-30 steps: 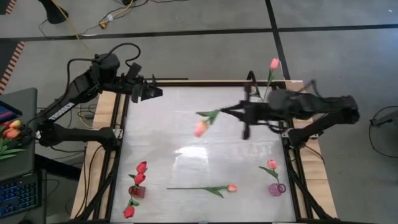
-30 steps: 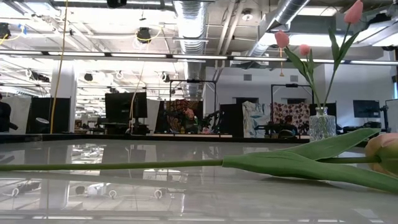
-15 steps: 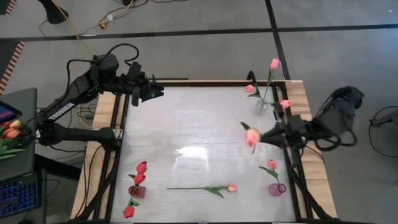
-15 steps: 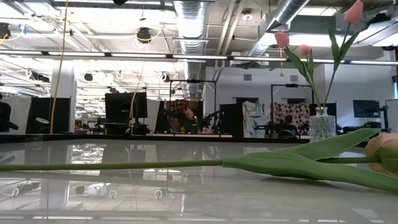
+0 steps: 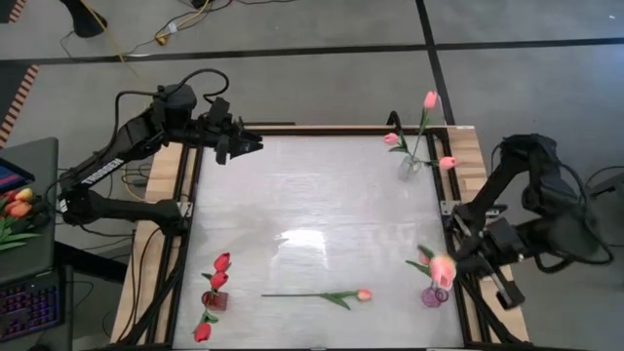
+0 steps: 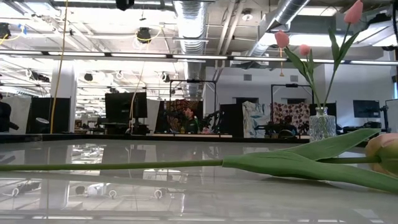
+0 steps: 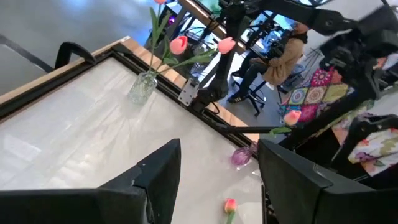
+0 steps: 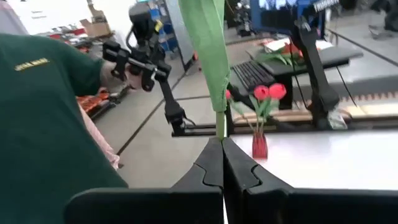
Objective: Sort flowers into vase by color
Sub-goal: Put the pink flower in the pink vase
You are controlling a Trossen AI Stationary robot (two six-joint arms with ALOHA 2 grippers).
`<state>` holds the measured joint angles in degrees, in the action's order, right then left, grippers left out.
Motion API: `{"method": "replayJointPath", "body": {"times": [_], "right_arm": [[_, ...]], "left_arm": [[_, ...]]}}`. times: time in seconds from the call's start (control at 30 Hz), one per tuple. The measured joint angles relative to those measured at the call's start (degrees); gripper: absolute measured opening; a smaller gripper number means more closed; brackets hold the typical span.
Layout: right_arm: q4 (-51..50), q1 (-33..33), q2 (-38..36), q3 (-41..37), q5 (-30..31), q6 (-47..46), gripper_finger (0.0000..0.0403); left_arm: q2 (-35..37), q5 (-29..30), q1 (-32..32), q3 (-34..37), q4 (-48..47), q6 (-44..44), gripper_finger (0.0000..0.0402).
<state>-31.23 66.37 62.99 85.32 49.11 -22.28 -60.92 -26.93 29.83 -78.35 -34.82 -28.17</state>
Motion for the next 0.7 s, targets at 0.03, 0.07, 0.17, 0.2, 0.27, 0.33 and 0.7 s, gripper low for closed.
{"method": "replayJointPath", "body": {"times": [0.03, 0.07, 0.17, 0.2, 0.27, 0.33, 0.7], "right_arm": [[-1.40, 2.00, 0.33, 0.00, 2.53, -1.79, 0.0016], [-3.07, 4.02, 0.70, 0.00, 5.37, -3.91, 0.0016], [-7.03, 10.71, 1.24, -1.85, 14.50, -10.75, 0.0016], [-7.77, 12.66, 1.23, -3.06, 17.08, -13.37, 0.0016], [-9.02, 15.90, 1.15, -5.54, 21.49, -18.65, 0.0016], [-10.75, 18.54, 1.08, -7.97, 25.60, -24.23, 0.0016], [-22.30, 26.80, 1.06, -20.76, 30.55, -47.67, 0.0016]], "left_arm": [[-0.27, 0.23, -0.05, 0.00, 0.02, -0.23, 0.0198], [-0.60, 0.27, -0.18, 0.01, 0.03, -0.34, 0.0198], [-1.93, 0.76, -0.83, 0.00, 0.16, -0.59, 0.0198], [-2.34, 1.32, -1.14, 0.00, 0.23, -0.66, 0.0198], [-3.33, 2.16, -1.76, 0.02, 0.58, -1.52, 0.0198], [-4.21, 2.15, -2.09, 0.01, 1.74, -2.39, 0.0198], [-5.57, 3.88, -2.46, 0.02, 2.63, -6.34, 0.0198]]}}
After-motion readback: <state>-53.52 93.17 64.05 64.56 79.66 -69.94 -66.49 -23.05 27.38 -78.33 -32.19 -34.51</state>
